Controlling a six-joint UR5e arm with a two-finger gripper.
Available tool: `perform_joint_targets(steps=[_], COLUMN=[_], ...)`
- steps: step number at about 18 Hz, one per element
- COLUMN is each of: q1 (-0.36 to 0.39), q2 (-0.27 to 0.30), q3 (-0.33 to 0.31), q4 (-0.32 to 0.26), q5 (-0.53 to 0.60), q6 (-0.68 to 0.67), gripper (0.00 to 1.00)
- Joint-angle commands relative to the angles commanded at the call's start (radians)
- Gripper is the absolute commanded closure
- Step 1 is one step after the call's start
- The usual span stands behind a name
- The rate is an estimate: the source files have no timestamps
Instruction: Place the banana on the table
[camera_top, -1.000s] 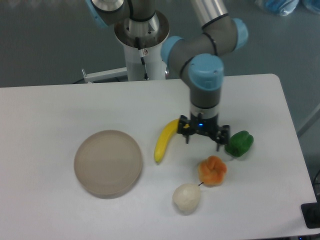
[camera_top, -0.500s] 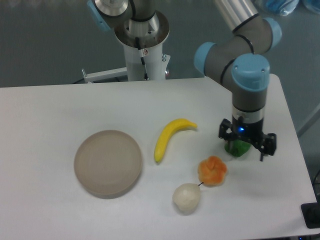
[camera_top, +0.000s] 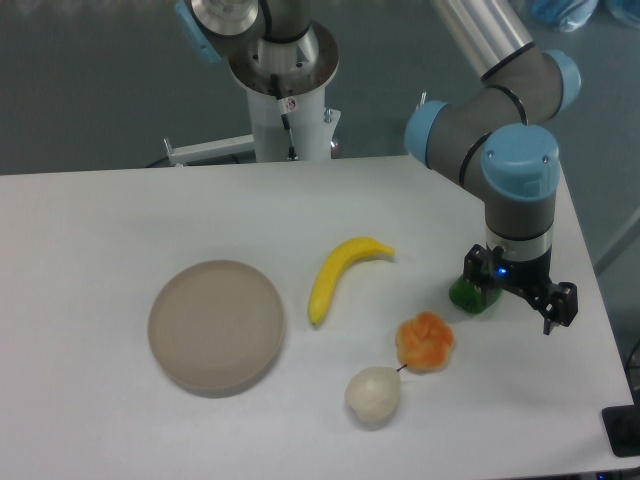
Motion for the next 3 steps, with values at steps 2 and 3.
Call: perform_joint_targets(steps=[2,3], q1=[0.000,0.000], q2=[0.000,0.000], q3=[0.002,0.002], q4=[0.000,0.000], q5=[0.000,0.000], q6=[0.002,0.002], gripper=[0.00,0.00])
